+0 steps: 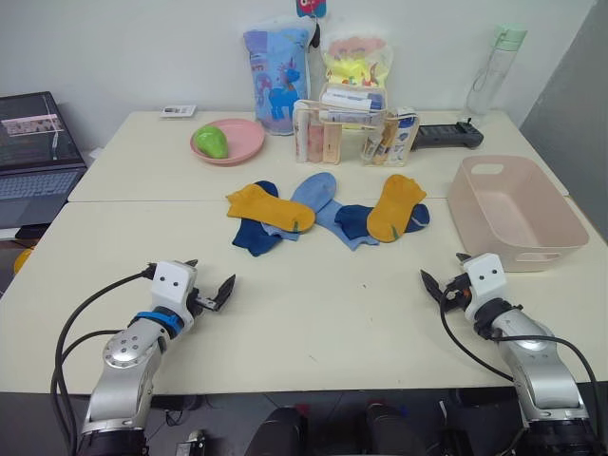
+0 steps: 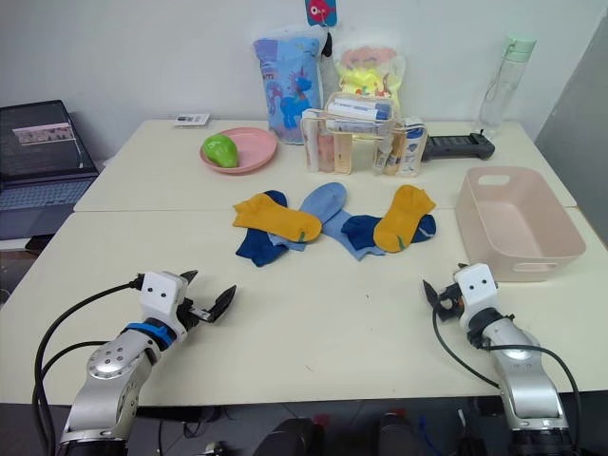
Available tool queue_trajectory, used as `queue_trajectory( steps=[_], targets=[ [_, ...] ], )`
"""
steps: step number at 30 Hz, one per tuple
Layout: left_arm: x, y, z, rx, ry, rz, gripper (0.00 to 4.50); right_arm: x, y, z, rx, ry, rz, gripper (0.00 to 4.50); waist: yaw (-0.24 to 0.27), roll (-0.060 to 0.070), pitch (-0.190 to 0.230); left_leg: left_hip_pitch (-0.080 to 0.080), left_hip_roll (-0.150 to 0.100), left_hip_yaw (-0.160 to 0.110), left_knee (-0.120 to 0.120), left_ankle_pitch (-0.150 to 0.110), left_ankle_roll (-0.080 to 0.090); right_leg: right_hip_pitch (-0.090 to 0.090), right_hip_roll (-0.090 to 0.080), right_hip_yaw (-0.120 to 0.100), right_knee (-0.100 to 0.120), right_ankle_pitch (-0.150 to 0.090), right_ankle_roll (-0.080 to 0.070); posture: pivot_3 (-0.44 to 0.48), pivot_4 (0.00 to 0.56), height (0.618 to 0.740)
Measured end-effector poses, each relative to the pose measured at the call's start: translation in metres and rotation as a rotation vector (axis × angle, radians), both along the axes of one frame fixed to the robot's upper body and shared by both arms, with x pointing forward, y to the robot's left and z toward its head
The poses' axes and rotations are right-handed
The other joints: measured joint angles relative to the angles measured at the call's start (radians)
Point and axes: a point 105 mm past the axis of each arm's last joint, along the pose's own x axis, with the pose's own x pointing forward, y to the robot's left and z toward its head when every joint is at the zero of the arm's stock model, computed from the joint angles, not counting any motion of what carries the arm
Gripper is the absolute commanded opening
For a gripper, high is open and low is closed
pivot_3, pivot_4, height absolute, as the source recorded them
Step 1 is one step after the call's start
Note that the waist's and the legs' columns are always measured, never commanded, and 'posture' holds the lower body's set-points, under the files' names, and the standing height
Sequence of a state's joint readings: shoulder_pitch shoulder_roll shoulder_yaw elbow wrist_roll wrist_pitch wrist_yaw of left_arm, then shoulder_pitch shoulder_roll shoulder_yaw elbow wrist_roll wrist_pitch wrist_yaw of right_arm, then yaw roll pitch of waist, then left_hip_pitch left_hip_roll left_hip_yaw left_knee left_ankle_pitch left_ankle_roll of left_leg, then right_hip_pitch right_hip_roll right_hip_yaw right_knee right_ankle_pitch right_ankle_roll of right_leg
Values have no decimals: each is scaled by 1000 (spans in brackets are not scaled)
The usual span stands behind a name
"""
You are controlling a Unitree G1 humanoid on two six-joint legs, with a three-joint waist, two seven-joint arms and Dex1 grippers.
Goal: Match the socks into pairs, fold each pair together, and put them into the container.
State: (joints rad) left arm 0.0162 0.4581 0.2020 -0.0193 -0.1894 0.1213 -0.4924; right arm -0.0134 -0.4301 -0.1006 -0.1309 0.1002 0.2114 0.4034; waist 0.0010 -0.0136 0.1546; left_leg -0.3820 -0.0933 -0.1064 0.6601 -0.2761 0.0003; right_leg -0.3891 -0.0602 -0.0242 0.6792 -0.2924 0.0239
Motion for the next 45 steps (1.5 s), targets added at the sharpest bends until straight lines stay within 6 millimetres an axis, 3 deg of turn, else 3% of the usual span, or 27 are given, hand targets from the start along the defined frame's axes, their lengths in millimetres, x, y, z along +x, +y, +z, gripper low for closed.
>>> queue_trajectory(
  steps=[27,30,33,36,40,42,45],
  targets=[
    [-2,-3,-2,-30,9,-22,4500,-1,6,2,-9,-8,52,4466,0,0,0,0,0,0,0,0,0,0,0,0,0,0,0,0,150,740],
    [-3,-4,-1,-42,9,-32,4500,0,13,4,-15,-5,103,4466,-1,0,0,0,0,0,0,0,0,0,0,0,0,0,0,0,150,740],
    [-3,-8,2,-59,0,-53,4500,3,37,20,5,-23,232,4466,-3,0,0,0,0,0,0,0,0,0,0,0,0,0,0,0,150,740],
    [-2,-18,9,-61,-19,-103,4500,5,71,46,11,-56,396,4466,-2,0,0,0,0,0,0,0,0,0,0,0,0,0,0,0,150,740],
    [13,-60,29,-31,-72,-250,4500,9,99,81,11,-120,489,4466,10,-1,1,0,0,-1,1,0,0,0,0,-1,0,0,0,0,150,740],
    [24,-80,44,-6,-128,-297,4500,7,104,85,11,-128,499,4466,20,-2,1,-1,0,0,1,1,-2,1,0,-1,-1,0,0,0,150,740],
    [35,-89,51,9,-155,-294,4500,7,102,79,8,-100,486,4466,19,-2,1,0,0,2,1,1,-2,0,0,1,-1,0,0,0,150,740]
  ],
)
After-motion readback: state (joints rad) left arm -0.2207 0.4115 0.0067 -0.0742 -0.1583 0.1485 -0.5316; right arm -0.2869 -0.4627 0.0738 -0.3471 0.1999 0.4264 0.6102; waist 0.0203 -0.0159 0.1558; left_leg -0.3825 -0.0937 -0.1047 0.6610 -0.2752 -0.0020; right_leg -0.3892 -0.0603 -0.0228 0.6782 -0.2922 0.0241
